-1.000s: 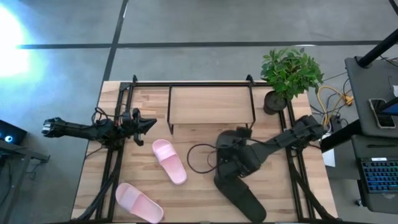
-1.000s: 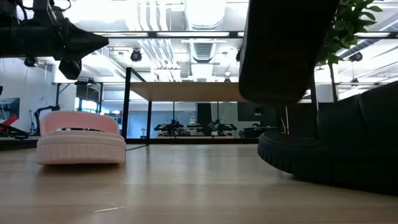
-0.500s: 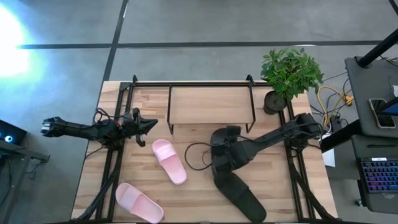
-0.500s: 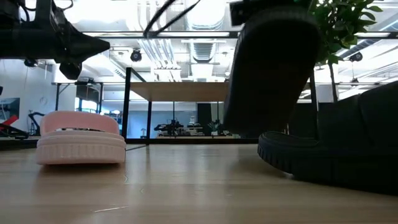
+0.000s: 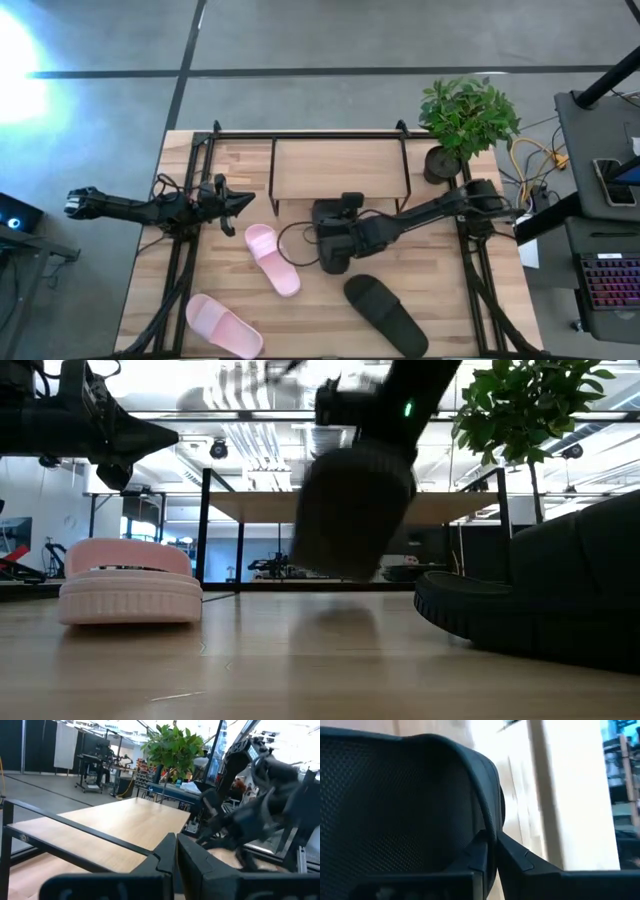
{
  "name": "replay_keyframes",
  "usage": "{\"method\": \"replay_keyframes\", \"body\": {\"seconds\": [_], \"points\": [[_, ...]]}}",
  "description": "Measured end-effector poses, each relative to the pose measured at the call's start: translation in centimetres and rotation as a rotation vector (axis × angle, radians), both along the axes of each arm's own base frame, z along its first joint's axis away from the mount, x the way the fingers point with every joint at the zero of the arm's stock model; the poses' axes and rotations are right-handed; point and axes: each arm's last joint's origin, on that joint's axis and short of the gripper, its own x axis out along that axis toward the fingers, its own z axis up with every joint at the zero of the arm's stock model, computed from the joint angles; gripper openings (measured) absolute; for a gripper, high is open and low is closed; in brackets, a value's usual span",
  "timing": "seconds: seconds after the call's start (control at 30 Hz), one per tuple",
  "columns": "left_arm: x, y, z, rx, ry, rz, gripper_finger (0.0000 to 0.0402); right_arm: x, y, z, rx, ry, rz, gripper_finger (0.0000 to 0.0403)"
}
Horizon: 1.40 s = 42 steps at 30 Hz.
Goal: Pick and place slides into the shelf
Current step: Put the top black slide under the shelf, then put the black slide under the shelf
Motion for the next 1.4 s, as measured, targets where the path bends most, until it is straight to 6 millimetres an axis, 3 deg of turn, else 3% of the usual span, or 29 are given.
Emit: {"method": "replay_keyframes", "body": {"seconds": [0.13, 0.33, 0.47, 0.73, 0.83, 0.97, 1.17, 1.27, 1.4], "points": [[0.0, 0.0, 0.1, -0.001, -0.006, 0.000, 0.0000, 0.9, -0.5, -2.5, -0.039, 0.029, -0.067, 0.0040], [-0.1, 0.0, 0.1, -0.002, -0.011, 0.000, 0.0000, 2.9, -0.2, -3.7, -0.036, 0.016, -0.090, 0.0052], [-0.1, 0.0, 0.1, -0.004, -0.010, 0.000, 0.0000, 3.1, -0.1, -2.7, -0.005, 0.013, -0.147, 0.0067], [-0.1, 0.0, 0.1, -0.005, -0.011, -0.001, 0.0000, 1.3, -0.1, -0.8, 0.191, 0.045, -0.381, 0.0108], [0.0, 0.0, 0.1, -0.002, -0.007, -0.001, 0.0000, 1.3, 0.6, -0.6, 0.275, 0.066, -0.378, 0.0123], [0.0, 0.0, 0.1, -0.001, -0.005, -0.001, 0.0000, 1.4, 1.9, -0.1, 0.261, 0.026, -0.341, 0.0144], [0.0, 0.0, 0.0, 0.000, 0.001, -0.001, 0.0000, 2.4, 2.1, 0.2, 0.300, -0.045, -0.296, 0.0165], [0.0, 0.0, 0.0, -0.005, -0.004, -0.001, 0.0000, 1.8, 2.3, 1.0, 0.381, -0.035, -0.402, 0.0165], [0.0, 0.0, 0.1, -0.010, -0.008, -0.005, 0.0000, 0.2, 2.8, 2.8, 0.578, -0.093, -0.703, 0.0149]]}}
